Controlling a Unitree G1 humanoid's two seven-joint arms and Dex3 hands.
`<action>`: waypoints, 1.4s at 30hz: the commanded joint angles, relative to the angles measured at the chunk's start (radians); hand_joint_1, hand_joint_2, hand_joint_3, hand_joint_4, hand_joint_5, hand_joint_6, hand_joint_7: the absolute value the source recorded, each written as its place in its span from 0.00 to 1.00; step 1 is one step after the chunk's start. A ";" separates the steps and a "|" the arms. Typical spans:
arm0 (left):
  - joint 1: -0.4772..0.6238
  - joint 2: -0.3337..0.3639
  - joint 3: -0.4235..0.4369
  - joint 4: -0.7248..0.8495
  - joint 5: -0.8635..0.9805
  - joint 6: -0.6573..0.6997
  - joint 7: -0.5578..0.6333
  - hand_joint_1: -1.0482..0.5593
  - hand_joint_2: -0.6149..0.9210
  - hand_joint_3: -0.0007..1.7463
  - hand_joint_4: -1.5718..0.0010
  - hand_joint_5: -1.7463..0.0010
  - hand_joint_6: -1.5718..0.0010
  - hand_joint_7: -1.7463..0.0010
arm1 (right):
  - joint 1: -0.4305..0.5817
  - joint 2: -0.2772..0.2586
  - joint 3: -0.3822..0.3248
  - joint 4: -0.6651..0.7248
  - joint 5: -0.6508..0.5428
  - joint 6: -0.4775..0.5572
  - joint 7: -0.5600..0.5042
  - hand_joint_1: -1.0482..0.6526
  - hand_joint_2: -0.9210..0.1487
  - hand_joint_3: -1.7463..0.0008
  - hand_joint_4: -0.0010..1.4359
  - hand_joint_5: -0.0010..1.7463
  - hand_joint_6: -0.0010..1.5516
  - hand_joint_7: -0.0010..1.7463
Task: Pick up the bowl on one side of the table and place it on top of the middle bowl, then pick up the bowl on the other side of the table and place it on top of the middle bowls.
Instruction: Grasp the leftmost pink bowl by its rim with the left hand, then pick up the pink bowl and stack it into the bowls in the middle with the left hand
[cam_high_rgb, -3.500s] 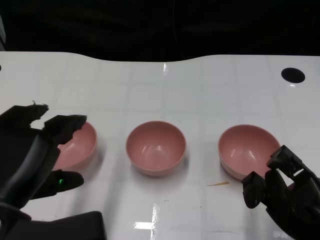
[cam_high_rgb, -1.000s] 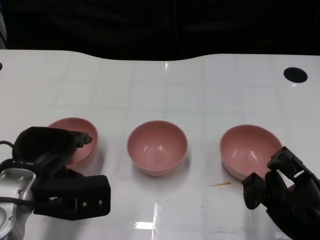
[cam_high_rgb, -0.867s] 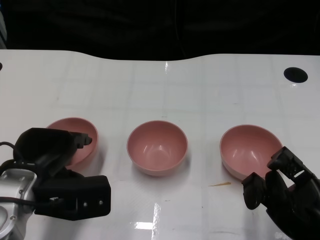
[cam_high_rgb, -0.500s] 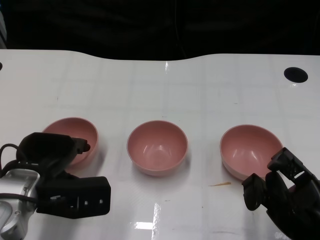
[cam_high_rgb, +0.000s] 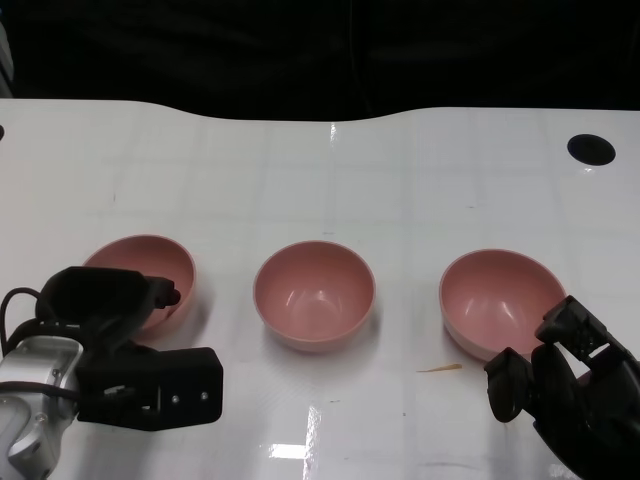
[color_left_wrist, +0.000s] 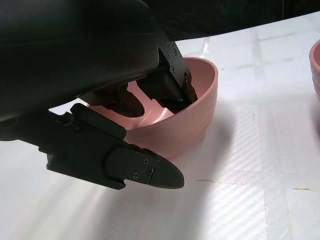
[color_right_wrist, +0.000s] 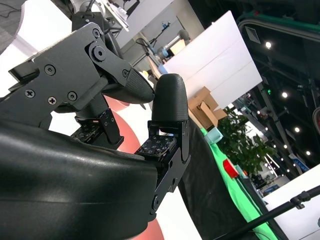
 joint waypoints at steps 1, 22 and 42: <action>-0.017 0.008 -0.013 0.044 -0.006 -0.008 0.022 0.39 1.00 0.06 0.54 0.97 0.52 0.98 | 0.007 -0.012 -0.009 -0.006 0.005 -0.008 0.004 0.59 0.37 0.33 0.56 1.00 0.52 0.81; -0.043 -0.048 -0.001 0.126 -0.088 -0.011 0.160 0.57 1.00 0.10 0.56 0.01 0.65 0.12 | -0.002 -0.019 -0.012 0.002 0.001 -0.001 -0.005 0.59 0.38 0.32 0.56 1.00 0.52 0.82; -0.017 0.000 0.042 -0.094 -0.138 0.011 0.099 0.60 1.00 0.03 0.49 0.26 0.43 0.67 | -0.019 -0.027 -0.035 0.055 0.008 -0.001 0.041 0.60 0.36 0.33 0.57 1.00 0.53 0.79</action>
